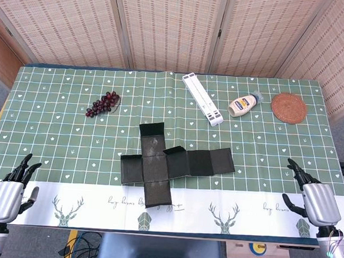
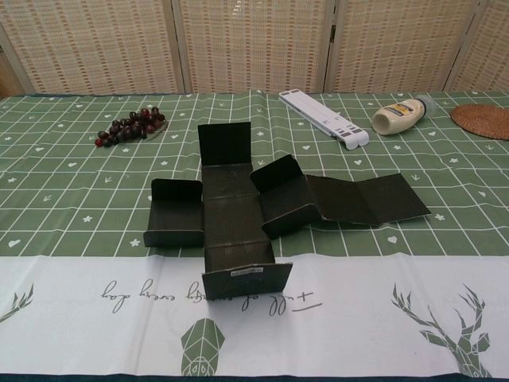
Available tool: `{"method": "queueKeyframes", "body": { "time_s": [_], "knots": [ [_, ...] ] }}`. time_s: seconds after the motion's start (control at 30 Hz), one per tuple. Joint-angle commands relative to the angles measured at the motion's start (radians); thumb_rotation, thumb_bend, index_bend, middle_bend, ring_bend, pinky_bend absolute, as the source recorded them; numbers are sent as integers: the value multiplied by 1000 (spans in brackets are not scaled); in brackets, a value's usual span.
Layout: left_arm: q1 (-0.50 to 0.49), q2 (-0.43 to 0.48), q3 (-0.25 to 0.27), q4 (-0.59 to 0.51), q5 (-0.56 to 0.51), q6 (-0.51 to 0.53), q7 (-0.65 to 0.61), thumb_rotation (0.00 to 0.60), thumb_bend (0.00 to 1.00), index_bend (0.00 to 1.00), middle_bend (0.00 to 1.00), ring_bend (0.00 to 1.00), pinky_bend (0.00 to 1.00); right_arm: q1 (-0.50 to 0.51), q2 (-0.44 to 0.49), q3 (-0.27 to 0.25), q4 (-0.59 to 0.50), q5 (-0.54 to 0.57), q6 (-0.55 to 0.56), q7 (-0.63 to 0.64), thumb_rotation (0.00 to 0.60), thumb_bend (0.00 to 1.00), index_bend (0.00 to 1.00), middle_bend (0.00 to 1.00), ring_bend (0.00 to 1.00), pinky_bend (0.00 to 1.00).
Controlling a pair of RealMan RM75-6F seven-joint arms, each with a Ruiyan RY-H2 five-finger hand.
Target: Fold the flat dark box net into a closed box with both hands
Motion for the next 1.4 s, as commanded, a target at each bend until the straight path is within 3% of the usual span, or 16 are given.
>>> {"method": "queueKeyframes", "body": {
  "time_s": [0.03,0.23,0.3,0.47,0.63,1.03,1.17,1.4],
  "knots": [
    [-1,-1,-3,4,3,-1,-7,600,430,164,42,189,348,-1,-2,2,-8,-2,4,-13,600,336,0,201,354,468],
    [5,-3,-6,15,13,6,-27,600,430,164,42,189,348,45,5,27,-61,0,-46,-103,600,323,0,195,362,468],
    [7,-3,-7,16,18,10,-33,600,430,164,42,189,348,78,6,43,-96,18,-92,-153,600,309,0,188,413,479],
    [11,0,-5,19,31,15,-51,600,429,164,42,189,348,196,-20,97,-197,166,-275,-315,600,232,0,136,652,754],
    [16,4,-5,27,37,19,-64,600,430,164,43,188,348,324,-99,143,-218,378,-415,-485,600,125,0,102,702,851],
    [17,5,-10,48,39,11,-94,600,430,164,42,184,334,577,-290,170,-135,814,-483,-758,600,122,0,80,716,886],
    [14,0,-9,56,42,3,-100,600,430,164,42,184,326,637,-341,169,-92,909,-472,-798,600,183,0,72,716,886],
    [10,-4,-10,70,40,-10,-111,600,429,164,42,183,324,711,-409,154,-6,1039,-468,-832,600,186,0,72,716,886]
  ]
}}
